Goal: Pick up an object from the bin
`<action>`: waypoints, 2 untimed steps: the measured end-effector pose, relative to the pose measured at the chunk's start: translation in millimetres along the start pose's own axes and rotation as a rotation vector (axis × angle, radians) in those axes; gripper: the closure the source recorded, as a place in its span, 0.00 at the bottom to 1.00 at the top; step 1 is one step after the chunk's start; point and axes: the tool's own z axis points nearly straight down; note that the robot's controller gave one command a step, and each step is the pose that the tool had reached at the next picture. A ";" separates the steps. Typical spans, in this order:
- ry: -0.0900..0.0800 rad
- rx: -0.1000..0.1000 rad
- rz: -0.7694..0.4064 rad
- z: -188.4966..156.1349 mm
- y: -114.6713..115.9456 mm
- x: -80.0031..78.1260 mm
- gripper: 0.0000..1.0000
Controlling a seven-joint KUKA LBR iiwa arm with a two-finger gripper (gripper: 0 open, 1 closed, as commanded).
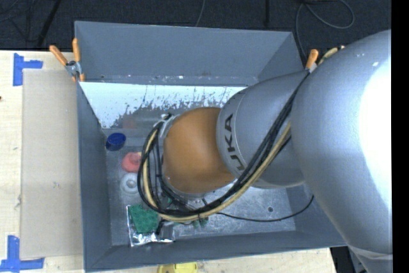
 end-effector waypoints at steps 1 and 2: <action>-0.001 0.000 0.004 -28.9 -0.2 -0.1 1.00; -0.003 0.000 0.008 -66.7 -0.1 -0.8 1.00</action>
Offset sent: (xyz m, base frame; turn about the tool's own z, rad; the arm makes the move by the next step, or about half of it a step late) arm -0.0001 0.0001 0.0284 0.0000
